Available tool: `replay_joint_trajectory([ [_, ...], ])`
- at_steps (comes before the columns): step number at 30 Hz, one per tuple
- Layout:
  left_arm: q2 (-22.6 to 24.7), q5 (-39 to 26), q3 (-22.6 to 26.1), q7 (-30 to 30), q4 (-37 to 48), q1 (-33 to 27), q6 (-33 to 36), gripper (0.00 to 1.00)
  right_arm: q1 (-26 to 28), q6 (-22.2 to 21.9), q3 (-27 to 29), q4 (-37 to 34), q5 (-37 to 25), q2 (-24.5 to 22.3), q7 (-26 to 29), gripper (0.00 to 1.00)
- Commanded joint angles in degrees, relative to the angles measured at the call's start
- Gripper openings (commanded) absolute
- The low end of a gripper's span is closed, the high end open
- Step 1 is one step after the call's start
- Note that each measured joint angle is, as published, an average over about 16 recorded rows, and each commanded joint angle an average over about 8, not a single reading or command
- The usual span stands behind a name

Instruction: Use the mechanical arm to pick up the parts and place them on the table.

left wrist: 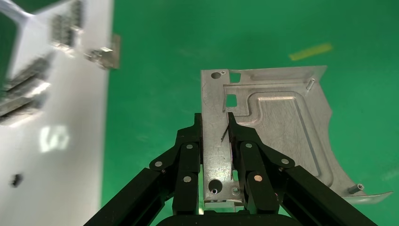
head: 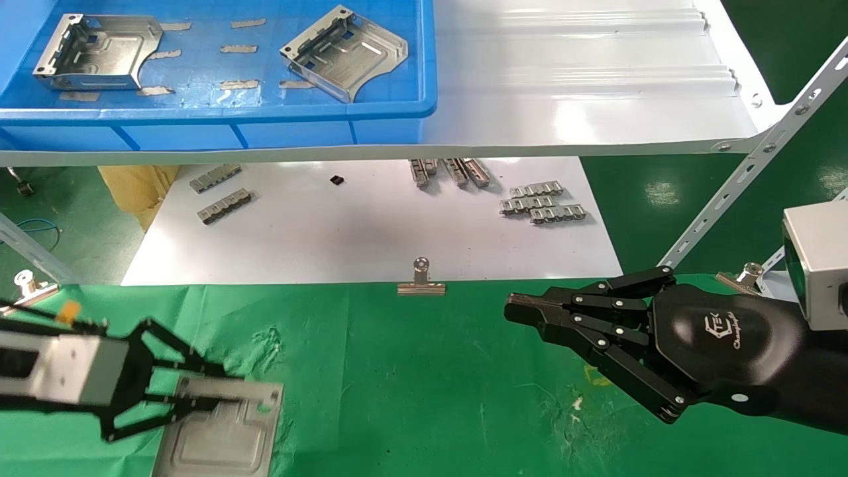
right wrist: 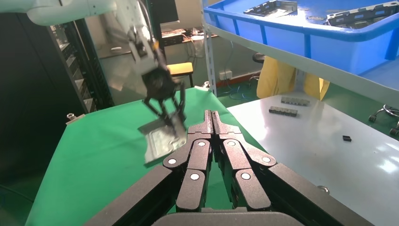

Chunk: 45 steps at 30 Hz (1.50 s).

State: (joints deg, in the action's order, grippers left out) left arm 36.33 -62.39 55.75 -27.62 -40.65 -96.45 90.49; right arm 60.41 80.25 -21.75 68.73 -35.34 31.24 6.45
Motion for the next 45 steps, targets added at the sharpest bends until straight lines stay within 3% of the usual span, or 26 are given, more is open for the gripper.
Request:
replay_joint_trajectory([
  [1, 0.5, -1.1, 2.1, -1.6, 1.3, 0.0, -0.1, 0.0, 0.0, 0.0, 0.0, 0.0, 0.0, 0.0, 0.0, 0.0],
  [17, 6.4, -2.1, 3.3, -11.3, 14.2, 1.3, -4.9, 0.02, 0.0, 0.0, 0.0, 0.0, 0.0, 0.0, 0.0, 0.0],
  [18, 6.7, -2.1, 3.2, -11.8, 14.7, 1.4, -5.1, 0.08, 0.0, 0.0, 0.0, 0.0, 0.0, 0.0, 0.0, 0.0],
  [24, 7.9, -2.5, 3.3, -14.8, 17.1, 1.6, -5.7, 0.82, 0.0, 0.0, 0.0, 0.0, 0.0, 0.0, 0.0, 0.0],
  [26, 8.2, -2.6, 3.4, -15.3, 17.8, 1.6, -5.6, 0.99, 0.0, 0.0, 0.0, 0.0, 0.0, 0.0, 0.0, 0.0],
  [38, 9.0, -1.5, 2.8, -15.5, 20.6, 0.5, -3.5, 1.0, 0.0, 0.0, 0.0, 0.0, 0.0, 0.0, 0.0, 0.0],
  [45, 6.5, 6.4, 2.1, -9.1, 15.7, 0.9, 1.1, 1.0, 0.0, 0.0, 0.0, 0.0, 0.0, 0.0, 0.0, 0.0],
])
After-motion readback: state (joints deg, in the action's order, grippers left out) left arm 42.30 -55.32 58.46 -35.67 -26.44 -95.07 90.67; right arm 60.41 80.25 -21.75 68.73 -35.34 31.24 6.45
